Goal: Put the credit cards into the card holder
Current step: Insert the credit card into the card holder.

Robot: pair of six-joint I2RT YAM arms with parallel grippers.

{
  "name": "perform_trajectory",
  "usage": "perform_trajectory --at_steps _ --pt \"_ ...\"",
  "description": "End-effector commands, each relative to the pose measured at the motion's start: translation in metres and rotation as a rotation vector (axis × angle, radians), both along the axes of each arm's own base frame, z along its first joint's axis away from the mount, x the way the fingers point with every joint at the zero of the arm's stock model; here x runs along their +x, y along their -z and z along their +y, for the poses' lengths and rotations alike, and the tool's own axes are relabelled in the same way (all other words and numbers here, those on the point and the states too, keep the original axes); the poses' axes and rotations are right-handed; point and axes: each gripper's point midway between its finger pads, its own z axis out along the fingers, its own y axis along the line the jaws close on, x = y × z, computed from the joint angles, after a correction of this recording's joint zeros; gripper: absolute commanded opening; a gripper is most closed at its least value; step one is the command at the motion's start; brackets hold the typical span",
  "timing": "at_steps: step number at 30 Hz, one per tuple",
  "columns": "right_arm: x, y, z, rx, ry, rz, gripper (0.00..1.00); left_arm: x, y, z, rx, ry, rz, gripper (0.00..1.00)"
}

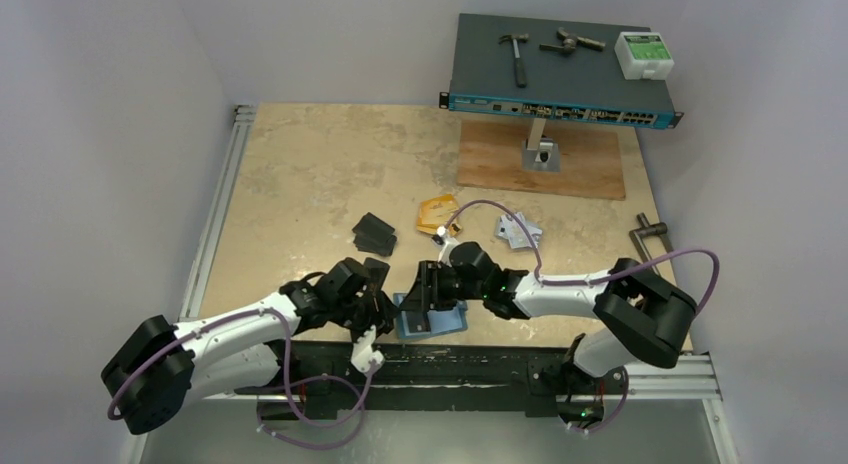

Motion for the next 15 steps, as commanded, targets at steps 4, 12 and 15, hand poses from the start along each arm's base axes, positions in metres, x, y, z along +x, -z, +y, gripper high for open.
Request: perform_trajectory --at_steps 4,12,15 --pt "-0.001 0.006 -0.019 -0.015 0.071 0.034 0.51 -0.011 0.001 0.005 0.056 0.094 0.021 0.48" --pt "0.000 0.024 -0.028 -0.086 0.094 0.054 0.56 -0.010 0.003 0.006 0.071 0.097 0.021 0.46" --pt "0.006 0.026 -0.026 -0.107 0.108 0.039 0.59 -0.007 0.001 0.002 0.059 0.094 0.017 0.45"
